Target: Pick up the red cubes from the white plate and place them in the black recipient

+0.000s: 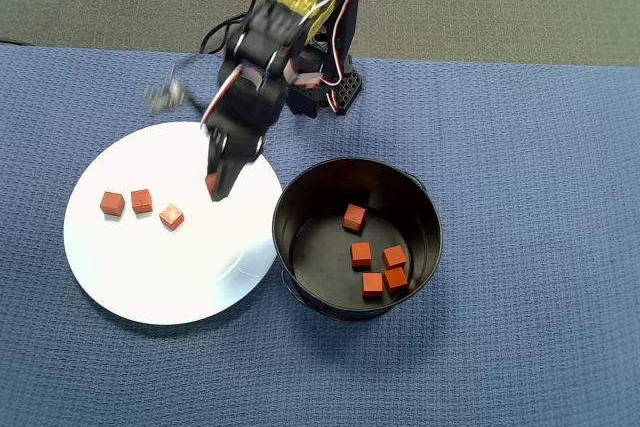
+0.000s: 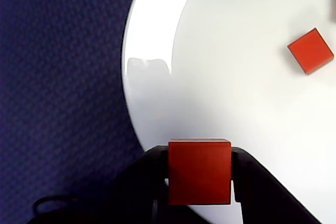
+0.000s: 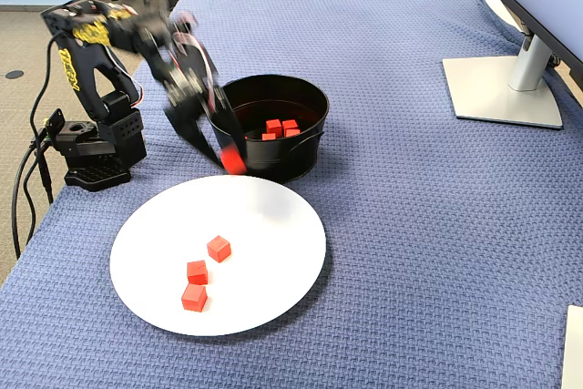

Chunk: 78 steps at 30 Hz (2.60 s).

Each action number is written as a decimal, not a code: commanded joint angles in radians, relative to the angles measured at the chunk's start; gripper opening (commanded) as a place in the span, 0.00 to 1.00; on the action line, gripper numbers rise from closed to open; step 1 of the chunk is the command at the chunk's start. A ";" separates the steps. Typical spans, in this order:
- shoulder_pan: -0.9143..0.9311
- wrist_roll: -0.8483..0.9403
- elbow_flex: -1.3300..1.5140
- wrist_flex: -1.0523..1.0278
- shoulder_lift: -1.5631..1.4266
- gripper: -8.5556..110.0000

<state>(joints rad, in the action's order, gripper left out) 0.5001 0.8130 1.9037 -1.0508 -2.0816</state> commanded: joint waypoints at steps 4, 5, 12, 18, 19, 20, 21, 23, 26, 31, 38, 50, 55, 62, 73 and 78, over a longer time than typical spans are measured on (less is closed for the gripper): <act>-0.313 -0.242 -0.127 -0.143 -0.170 0.07; -0.380 -0.281 -0.137 -0.150 -0.160 0.07; -0.689 -0.430 -0.038 -0.032 0.012 0.10; -0.676 -0.348 -0.124 -0.120 0.078 0.44; -0.634 -0.302 -0.143 -0.130 0.075 0.45; -0.584 -0.241 -0.156 -0.140 0.071 0.45; -0.529 -0.170 -0.161 -0.138 0.061 0.45; -0.403 -0.021 -0.146 -0.092 0.040 0.44; -0.207 0.179 -0.104 0.035 0.048 0.43; 0.049 0.468 0.034 0.244 0.106 0.42; 0.242 0.828 0.092 0.319 0.238 0.41; 0.336 1.077 0.066 0.314 0.342 0.42; 0.333 1.063 0.101 0.442 0.422 0.41; 0.330 1.048 0.109 0.500 0.486 0.41; 0.318 1.035 0.195 0.600 0.506 0.39; 0.308 1.026 0.207 0.604 0.508 0.36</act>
<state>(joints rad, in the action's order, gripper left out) 0.8207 1.8684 2.1138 -0.4740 -1.5677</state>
